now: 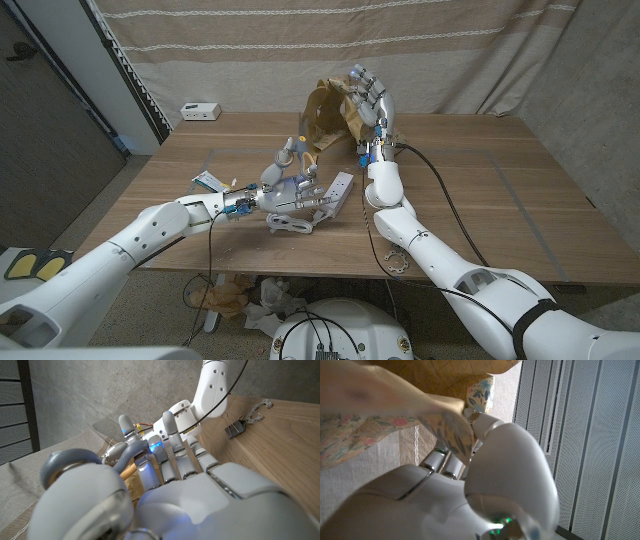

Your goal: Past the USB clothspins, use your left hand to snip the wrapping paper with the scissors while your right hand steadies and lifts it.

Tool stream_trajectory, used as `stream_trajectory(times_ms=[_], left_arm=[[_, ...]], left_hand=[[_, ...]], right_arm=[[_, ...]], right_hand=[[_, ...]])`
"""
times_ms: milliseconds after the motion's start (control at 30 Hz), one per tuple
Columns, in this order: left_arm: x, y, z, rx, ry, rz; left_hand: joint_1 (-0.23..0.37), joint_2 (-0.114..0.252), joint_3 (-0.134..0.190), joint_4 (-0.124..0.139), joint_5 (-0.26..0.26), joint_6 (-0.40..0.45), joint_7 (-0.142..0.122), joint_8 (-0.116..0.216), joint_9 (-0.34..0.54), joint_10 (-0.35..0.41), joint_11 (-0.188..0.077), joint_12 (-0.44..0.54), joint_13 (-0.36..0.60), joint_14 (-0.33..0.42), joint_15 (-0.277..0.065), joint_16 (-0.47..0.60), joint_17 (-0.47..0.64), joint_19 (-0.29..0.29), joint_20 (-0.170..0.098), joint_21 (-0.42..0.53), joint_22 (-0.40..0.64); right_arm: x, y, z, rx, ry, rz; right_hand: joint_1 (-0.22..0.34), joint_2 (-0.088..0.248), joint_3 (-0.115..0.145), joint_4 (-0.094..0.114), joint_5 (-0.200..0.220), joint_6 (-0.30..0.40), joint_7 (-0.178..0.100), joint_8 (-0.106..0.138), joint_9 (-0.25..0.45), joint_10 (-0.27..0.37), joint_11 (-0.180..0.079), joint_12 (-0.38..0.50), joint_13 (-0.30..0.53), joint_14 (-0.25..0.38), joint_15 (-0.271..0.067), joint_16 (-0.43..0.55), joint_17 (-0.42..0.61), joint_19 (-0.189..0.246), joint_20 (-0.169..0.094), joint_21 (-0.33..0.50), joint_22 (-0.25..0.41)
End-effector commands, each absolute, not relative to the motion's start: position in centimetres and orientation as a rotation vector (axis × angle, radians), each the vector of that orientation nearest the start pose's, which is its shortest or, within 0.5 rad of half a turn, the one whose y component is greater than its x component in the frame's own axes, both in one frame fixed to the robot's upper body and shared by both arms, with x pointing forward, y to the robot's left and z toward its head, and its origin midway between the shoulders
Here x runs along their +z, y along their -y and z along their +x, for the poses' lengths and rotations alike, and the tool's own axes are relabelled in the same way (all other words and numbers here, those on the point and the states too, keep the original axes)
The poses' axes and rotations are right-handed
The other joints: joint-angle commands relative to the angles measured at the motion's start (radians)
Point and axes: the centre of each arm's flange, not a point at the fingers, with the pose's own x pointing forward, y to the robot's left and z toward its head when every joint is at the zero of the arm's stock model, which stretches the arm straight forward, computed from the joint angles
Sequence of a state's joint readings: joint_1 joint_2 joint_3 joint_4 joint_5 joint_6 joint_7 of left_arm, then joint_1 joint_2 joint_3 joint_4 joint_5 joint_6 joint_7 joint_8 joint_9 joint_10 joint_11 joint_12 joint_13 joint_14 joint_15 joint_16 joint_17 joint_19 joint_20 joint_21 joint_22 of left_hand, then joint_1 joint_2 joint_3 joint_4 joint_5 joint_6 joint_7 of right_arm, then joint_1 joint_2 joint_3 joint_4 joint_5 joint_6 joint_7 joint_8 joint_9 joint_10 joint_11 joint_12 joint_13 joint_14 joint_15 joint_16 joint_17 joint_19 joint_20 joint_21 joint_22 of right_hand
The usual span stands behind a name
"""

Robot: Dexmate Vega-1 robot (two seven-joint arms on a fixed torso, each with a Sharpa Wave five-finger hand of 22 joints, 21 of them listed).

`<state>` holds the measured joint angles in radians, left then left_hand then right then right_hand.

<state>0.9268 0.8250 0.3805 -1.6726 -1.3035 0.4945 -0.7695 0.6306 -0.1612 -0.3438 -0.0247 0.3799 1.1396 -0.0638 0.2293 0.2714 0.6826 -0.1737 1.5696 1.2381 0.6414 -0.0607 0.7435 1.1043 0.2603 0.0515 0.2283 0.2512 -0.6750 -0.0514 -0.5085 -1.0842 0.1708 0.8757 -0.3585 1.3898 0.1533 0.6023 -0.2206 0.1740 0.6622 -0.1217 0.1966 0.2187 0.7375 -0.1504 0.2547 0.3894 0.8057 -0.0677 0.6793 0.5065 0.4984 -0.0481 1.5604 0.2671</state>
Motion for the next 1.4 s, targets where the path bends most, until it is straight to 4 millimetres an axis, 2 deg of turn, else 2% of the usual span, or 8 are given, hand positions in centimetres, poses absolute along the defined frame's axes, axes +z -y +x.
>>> stream_trajectory(times_ms=[33,800,1400], left_arm=[[-6.5,-21.6,53.8,-1.269,-0.039,-0.341],[-6.9,-21.4,53.9,-1.28,-0.049,-0.373],[-6.9,-21.5,53.9,-1.274,-0.048,-0.362]], left_hand=[[-0.003,0.005,-0.002,-0.003,0.006,0.004,0.051,0.006,0.006,0.01,-0.029,0.003,0.002,0.007,-0.138,0.003,0.002,-0.005,0.004,0.004,0.0],[-0.005,0.005,-0.003,-0.002,0.007,0.004,0.051,0.006,0.006,0.012,-0.029,0.003,0.002,0.008,-0.138,0.002,0.002,-0.005,0.004,0.004,0.0],[-0.008,0.004,-0.003,-0.001,0.007,0.005,0.054,0.005,0.005,0.013,-0.029,0.003,0.002,0.009,-0.137,0.003,0.005,-0.007,0.005,0.003,0.0]], right_arm=[[5.6,8.8,59.3,0.215,1.202,0.201],[5.4,8.7,58.7,0.269,1.212,0.215],[5.3,8.7,58.3,0.376,1.208,0.242]], right_hand=[[0.022,0.053,0.114,0.124,0.004,-0.001,-0.001,0.0,0.002,0.003,-0.008,-0.003,0.0,0.185,-0.163,0.101,0.026,0.006,-0.164,0.002,0.001],[0.022,0.051,0.113,0.126,0.004,-0.006,-0.006,-0.001,0.002,0.004,-0.014,-0.013,-0.009,0.191,-0.162,0.099,0.026,0.009,-0.165,0.001,0.0],[0.022,0.048,0.113,0.124,0.004,-0.02,-0.001,-0.005,0.002,0.01,-0.015,-0.019,-0.017,0.195,-0.163,0.099,0.029,0.012,-0.164,0.0,-0.002]])
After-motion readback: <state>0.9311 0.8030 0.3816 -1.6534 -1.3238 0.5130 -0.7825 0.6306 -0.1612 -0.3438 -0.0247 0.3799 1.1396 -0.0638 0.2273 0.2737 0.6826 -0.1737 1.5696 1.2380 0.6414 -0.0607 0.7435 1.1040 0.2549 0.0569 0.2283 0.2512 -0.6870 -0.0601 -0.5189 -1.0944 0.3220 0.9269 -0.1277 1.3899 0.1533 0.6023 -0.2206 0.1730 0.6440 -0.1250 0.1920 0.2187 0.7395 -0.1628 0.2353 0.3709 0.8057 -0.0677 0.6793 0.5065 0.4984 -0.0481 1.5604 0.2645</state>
